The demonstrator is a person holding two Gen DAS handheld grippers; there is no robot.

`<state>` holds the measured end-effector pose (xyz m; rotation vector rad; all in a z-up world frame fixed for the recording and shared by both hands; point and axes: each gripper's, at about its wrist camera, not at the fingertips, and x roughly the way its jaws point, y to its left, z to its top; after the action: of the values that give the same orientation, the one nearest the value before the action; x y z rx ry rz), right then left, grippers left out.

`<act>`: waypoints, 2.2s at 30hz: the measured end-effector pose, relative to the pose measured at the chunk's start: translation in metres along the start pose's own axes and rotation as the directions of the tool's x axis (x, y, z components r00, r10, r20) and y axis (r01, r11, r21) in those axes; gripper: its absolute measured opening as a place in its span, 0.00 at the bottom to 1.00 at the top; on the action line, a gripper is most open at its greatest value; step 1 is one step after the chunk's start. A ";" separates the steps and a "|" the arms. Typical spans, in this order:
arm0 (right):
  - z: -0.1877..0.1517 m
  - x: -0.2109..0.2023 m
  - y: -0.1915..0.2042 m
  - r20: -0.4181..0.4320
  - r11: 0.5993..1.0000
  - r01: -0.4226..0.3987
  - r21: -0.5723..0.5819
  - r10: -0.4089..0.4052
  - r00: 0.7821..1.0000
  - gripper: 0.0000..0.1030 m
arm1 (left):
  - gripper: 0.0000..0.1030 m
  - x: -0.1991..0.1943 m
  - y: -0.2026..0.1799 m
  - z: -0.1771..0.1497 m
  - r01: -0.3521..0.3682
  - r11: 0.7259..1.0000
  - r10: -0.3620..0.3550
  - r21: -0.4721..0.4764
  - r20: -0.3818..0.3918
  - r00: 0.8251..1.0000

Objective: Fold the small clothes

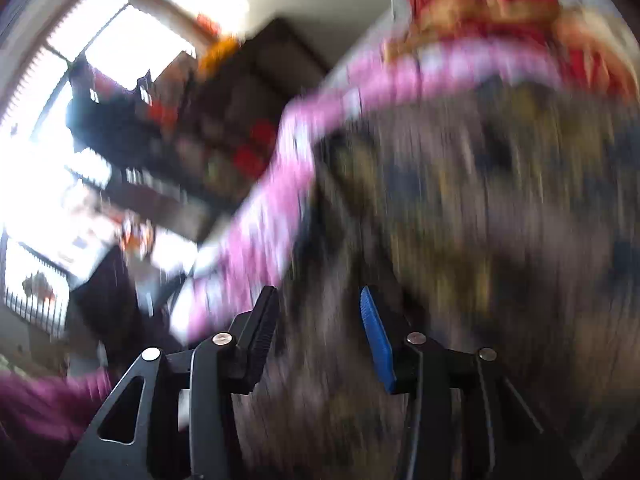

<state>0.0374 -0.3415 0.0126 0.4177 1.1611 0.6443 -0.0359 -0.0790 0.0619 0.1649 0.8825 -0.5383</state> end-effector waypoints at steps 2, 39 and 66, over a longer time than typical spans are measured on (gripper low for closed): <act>-0.021 0.023 -0.017 -0.033 0.998 0.042 0.052 -0.040 0.999 0.39 | 0.89 0.002 0.000 -0.003 -0.004 1.000 0.004 -0.005 -0.015 1.000; -0.034 -0.150 -0.094 0.314 0.666 0.741 0.087 -0.724 0.614 0.50 | 0.09 0.059 0.037 0.115 -0.048 0.992 0.044 -0.113 -0.035 0.998; 0.013 -0.149 -0.145 0.317 0.809 0.493 0.320 -0.582 0.749 0.28 | 0.55 0.108 0.003 0.107 -0.112 0.988 0.104 -0.110 -0.071 0.992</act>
<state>0.0487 -0.5486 0.0338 0.3492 0.8893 -0.0907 0.0948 -0.1550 0.0459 0.1260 0.9596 -0.3822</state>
